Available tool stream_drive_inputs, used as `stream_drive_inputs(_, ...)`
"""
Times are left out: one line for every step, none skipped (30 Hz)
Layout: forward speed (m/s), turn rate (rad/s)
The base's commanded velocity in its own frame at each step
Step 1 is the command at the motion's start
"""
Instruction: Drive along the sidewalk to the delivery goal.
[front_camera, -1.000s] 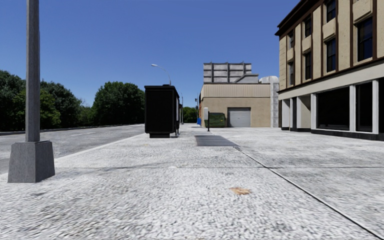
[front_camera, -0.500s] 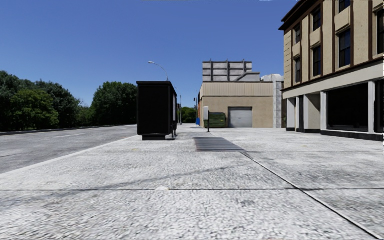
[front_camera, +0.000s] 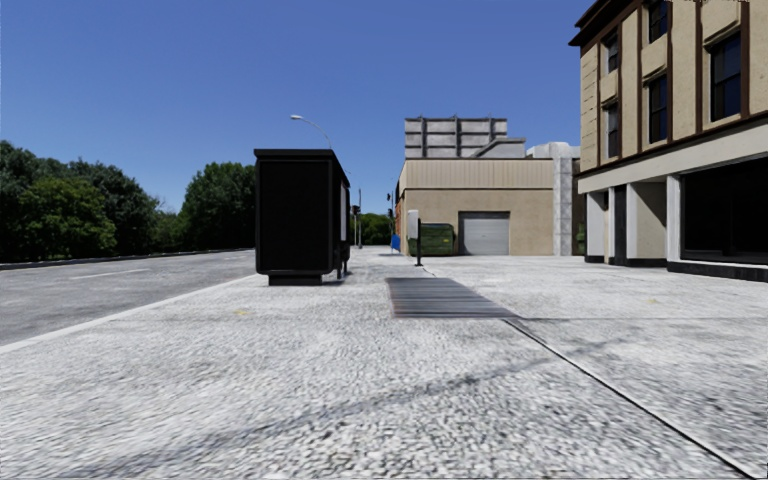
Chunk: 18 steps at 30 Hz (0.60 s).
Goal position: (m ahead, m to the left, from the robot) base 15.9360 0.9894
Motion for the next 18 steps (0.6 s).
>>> stream_drive_inputs(2.00, 0.00)
stream_drive_inputs(2.00, 0.00)
stream_drive_inputs(2.00, 0.00)
stream_drive_inputs(2.00, 0.00)
stream_drive_inputs(2.00, 0.00)
stream_drive_inputs(2.00, 0.00)
stream_drive_inputs(2.00, 0.00)
stream_drive_inputs(2.00, 0.00)
stream_drive_inputs(2.00, 0.00)
stream_drive_inputs(2.00, 0.00)
stream_drive_inputs(2.00, 0.00)
stream_drive_inputs(2.00, 0.00)
stream_drive_inputs(2.00, 0.00)
stream_drive_inputs(2.00, 0.00)
stream_drive_inputs(2.00, 0.00)
stream_drive_inputs(2.00, 0.00)
stream_drive_inputs(2.00, 0.00)
stream_drive_inputs(2.00, 0.00)
